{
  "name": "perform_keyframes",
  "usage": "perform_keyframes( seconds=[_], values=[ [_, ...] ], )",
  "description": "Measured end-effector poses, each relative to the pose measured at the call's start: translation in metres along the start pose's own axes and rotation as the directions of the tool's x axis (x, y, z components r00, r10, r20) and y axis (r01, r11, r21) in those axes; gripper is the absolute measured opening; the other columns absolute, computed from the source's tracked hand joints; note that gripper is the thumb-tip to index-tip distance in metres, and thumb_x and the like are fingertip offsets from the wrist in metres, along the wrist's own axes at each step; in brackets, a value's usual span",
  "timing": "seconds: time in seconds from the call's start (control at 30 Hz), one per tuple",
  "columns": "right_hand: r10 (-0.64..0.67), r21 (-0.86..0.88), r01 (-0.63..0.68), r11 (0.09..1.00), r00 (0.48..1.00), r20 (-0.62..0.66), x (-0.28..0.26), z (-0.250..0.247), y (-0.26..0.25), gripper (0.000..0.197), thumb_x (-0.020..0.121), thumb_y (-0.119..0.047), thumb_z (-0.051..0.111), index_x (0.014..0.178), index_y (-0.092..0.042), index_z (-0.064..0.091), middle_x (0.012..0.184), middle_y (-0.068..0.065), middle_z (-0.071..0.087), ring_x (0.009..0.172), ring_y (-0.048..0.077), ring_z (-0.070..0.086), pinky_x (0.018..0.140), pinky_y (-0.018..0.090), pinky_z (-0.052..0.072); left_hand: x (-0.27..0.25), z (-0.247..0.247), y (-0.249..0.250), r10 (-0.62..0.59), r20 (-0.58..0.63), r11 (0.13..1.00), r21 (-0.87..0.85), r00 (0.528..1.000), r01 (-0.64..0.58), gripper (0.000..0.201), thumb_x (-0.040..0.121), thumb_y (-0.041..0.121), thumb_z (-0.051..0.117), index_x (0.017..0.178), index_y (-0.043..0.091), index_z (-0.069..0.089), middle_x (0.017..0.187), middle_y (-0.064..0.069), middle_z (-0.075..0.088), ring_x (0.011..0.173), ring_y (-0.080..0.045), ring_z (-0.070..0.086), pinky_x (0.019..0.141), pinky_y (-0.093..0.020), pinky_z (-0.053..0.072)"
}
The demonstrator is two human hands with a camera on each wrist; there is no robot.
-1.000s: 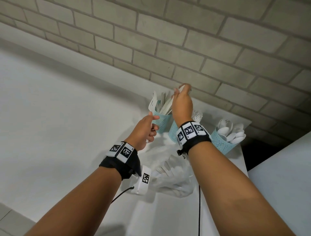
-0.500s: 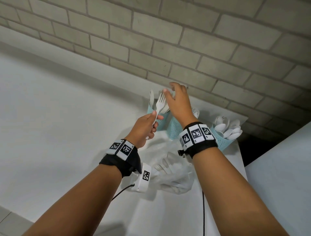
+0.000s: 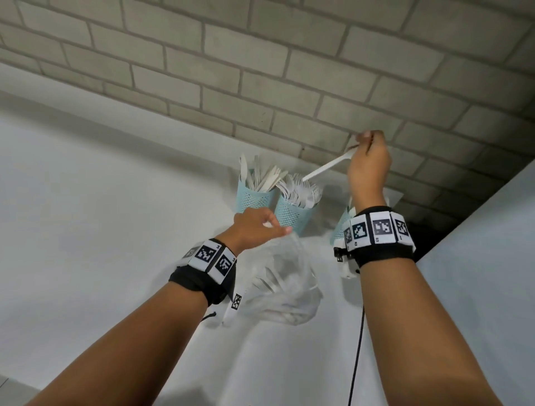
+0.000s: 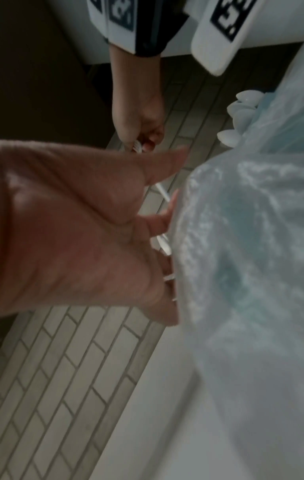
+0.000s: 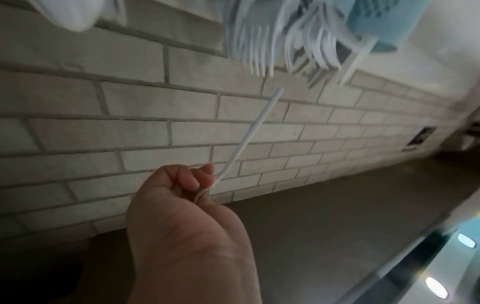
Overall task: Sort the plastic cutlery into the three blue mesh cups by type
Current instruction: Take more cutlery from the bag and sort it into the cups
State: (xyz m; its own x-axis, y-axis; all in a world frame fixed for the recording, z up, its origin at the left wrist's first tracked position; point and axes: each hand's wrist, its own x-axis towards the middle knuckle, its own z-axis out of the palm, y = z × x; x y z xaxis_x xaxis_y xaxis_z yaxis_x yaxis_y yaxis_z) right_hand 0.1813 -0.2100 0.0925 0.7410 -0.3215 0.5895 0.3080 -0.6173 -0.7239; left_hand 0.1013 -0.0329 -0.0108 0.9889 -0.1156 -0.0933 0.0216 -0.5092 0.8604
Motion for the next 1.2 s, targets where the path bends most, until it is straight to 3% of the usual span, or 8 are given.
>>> perform_keyframes(
  seconds=[0.17,0.37,0.63,0.73,0.8,0.9,1.0,1.2],
  values=[
    [-0.068,-0.216,0.107,0.97,0.981,0.18,-0.021,0.015,0.021,0.037,0.102,-0.028,0.031,0.102,-0.005,0.059,0.097,0.018,0.063,0.088,0.031,0.058,0.067,0.03,0.036,-0.007,-0.006,-0.005,0.051,0.226,0.998,0.028,0.973,-0.059,0.021,0.074,0.02,0.078,0.073,0.027,0.059,0.106,0.002,0.059,0.111,-0.013,0.052,0.105,-0.035,0.037],
    [0.105,-0.562,0.241,0.791,0.851,0.514,-0.057,0.036,0.037,0.037,0.101,-0.035,0.028,0.132,-0.034,0.05,0.15,0.015,0.024,0.133,0.036,0.021,0.106,0.045,0.022,-0.015,-0.015,-0.006,-0.078,0.321,0.982,0.186,0.944,0.017,0.045,0.073,0.011,0.076,0.102,0.026,0.045,0.126,-0.003,0.05,0.097,-0.017,0.051,0.074,-0.025,0.044],
    [0.172,-0.607,0.316,0.729,0.774,0.609,-0.066,0.042,0.018,0.049,0.099,-0.024,0.035,0.146,-0.033,0.025,0.157,0.016,-0.008,0.143,0.038,-0.007,0.113,0.054,0.003,-0.016,-0.019,-0.005,0.041,0.226,0.975,0.203,0.973,-0.089,0.047,0.081,-0.01,0.055,0.109,0.025,0.04,0.125,-0.008,0.047,0.085,-0.016,0.049,0.068,-0.024,0.044],
    [0.067,-0.499,0.276,0.822,0.822,0.565,-0.065,0.035,0.002,0.044,0.095,-0.018,0.042,0.138,-0.023,0.042,0.151,0.018,0.024,0.135,0.034,0.024,0.109,0.044,0.024,-0.018,-0.021,-0.002,0.127,0.186,0.964,0.208,0.974,-0.165,0.05,0.078,-0.015,0.047,0.089,0.034,0.044,0.123,-0.008,0.05,0.1,-0.018,0.053,0.07,-0.028,0.048],
    [0.087,-0.2,0.033,0.979,0.825,0.558,-0.062,0.021,-0.012,0.025,0.09,-0.007,0.046,0.1,-0.013,0.068,0.11,0.012,0.064,0.097,0.024,0.058,0.085,0.032,0.045,-0.02,-0.021,0.001,0.115,0.166,0.947,0.279,0.979,-0.159,0.048,0.079,-0.015,0.041,0.08,0.031,0.055,0.126,-0.012,0.054,0.11,-0.026,0.053,0.072,-0.029,0.049],
    [0.283,-0.204,-0.213,0.956,0.464,0.84,-0.07,-0.007,-0.028,0.027,0.087,0.001,0.048,0.074,-0.011,0.068,0.074,0.002,0.068,0.058,0.011,0.058,0.052,0.02,0.044,-0.021,-0.017,0.003,0.064,0.088,0.925,0.368,0.994,-0.092,0.044,0.085,-0.011,0.036,0.096,0.013,0.071,0.123,-0.011,0.06,0.111,-0.025,0.056,0.07,-0.015,0.04],
    [0.412,-0.406,-0.072,0.911,0.09,0.907,-0.099,-0.005,-0.023,0.019,0.088,-0.002,0.052,0.1,-0.001,0.067,0.085,0.008,0.071,0.072,0.015,0.067,0.067,0.025,0.057,-0.022,-0.012,0.004,0.065,0.043,0.936,0.344,0.997,-0.076,0.033,0.091,-0.001,0.044,0.115,0.008,0.065,0.126,-0.008,0.061,0.117,-0.02,0.055,0.09,-0.018,0.037],
    [0.53,-0.552,0.454,0.699,0.189,0.827,-0.154,0.021,-0.002,0.054,0.082,-0.025,0.068,0.128,-0.007,0.047,0.12,0.011,0.056,0.107,0.028,0.057,0.096,0.039,0.047,-0.028,-0.008,0.004,0.097,0.056,0.932,0.345,0.994,-0.11,0.034,0.082,0.006,0.066,0.116,0.01,0.064,0.123,-0.005,0.062,0.114,-0.019,0.055,0.086,-0.016,0.034]
  ],
)
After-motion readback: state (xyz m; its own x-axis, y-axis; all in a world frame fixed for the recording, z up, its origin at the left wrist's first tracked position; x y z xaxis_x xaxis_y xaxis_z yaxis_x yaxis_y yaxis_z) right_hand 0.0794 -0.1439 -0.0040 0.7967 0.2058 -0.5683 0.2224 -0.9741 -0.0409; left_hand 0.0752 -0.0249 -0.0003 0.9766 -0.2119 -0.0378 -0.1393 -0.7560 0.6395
